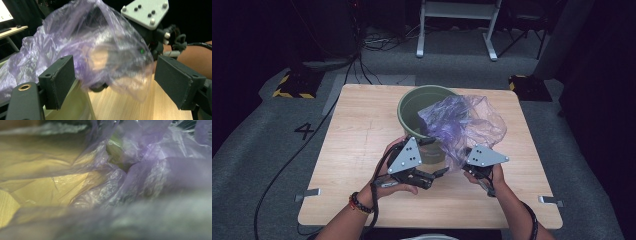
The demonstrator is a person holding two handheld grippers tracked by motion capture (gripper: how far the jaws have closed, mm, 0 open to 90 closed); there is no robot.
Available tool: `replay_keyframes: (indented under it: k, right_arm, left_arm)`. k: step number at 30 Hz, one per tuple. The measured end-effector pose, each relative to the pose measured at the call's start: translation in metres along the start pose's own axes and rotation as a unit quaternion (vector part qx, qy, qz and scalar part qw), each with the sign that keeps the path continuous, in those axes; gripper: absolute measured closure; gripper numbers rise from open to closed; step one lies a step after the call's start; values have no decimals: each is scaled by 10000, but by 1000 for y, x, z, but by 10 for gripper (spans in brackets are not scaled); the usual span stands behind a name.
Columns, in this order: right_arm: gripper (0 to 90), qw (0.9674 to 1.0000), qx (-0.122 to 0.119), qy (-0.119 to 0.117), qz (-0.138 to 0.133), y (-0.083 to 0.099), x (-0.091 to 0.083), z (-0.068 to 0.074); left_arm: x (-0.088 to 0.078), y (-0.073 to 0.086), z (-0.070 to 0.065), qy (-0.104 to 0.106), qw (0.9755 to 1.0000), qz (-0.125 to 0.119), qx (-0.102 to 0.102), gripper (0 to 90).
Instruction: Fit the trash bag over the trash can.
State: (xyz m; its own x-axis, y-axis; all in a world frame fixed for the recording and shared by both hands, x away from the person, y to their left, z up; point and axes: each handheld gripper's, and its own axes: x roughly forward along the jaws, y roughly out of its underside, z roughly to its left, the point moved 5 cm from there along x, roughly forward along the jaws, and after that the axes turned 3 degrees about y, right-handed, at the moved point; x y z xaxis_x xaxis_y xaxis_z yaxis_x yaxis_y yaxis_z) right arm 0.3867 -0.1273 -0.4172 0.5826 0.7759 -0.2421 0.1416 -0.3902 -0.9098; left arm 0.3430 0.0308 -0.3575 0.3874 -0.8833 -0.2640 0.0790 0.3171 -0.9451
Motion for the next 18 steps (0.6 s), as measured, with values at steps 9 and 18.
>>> replay_keyframes:
  k: [9, 18]
  right_arm:
    - [847, 9997, -215, -118, 52, 4, 3, 6]
    - [791, 9995, -249, -159, 74, 5, 2, 9]
  left_arm:
    - [12, 2, 14, -129, 9995, 275, 4, 546]
    - [16, 7, 15, -51, 9984, 455, 321, 899]
